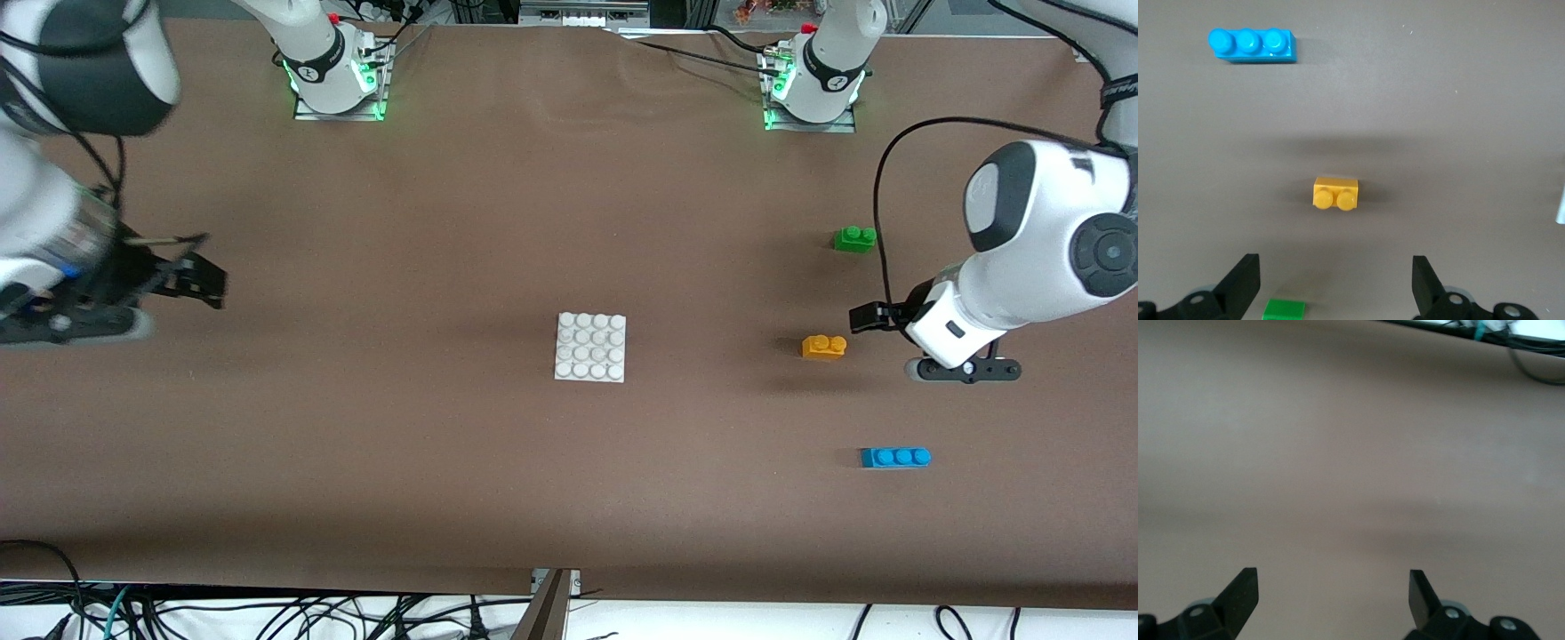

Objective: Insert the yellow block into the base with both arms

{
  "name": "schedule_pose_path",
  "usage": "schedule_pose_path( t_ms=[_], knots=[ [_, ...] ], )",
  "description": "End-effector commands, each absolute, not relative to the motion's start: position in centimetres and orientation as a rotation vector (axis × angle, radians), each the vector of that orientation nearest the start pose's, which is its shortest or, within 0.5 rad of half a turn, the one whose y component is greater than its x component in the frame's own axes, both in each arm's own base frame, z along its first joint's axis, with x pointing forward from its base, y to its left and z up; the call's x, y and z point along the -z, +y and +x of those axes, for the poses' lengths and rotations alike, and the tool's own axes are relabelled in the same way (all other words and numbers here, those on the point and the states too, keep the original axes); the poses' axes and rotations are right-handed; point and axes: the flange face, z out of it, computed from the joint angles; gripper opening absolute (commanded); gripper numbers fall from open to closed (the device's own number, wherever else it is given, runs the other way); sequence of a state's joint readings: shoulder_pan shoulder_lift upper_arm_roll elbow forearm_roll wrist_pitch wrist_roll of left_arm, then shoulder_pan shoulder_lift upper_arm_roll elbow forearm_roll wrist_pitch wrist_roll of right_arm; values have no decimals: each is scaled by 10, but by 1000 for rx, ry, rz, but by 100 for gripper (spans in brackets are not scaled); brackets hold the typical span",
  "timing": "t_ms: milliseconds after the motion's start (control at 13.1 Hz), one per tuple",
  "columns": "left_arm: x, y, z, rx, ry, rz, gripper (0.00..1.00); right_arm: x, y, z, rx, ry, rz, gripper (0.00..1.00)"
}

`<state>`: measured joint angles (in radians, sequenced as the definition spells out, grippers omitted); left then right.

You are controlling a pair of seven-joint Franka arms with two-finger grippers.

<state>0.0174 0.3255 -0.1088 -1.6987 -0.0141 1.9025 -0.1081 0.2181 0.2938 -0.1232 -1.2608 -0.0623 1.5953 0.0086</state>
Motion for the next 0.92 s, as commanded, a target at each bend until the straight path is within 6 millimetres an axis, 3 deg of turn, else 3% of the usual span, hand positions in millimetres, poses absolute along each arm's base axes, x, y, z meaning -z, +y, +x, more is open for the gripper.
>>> schedule_pose_path(
  t_ms=[0,76,229,305,839],
  knots=[
    [-359,-53,606,-148,10,-3153,100,-625,29,621,126,-96,-3226,100],
    [-346,-56,599,-123,25,-3150,100,-638,17,608,141,-66,-3220,100],
    [-321,-57,593,-59,89,-3112,100,-639,-12,585,108,4,-3214,100],
    [-309,-59,587,-26,95,-3115,100,-635,-16,577,77,-2,-3212,100],
    [-215,-66,559,96,280,-3074,100,-629,-36,576,51,9,-3214,100]
  ],
)
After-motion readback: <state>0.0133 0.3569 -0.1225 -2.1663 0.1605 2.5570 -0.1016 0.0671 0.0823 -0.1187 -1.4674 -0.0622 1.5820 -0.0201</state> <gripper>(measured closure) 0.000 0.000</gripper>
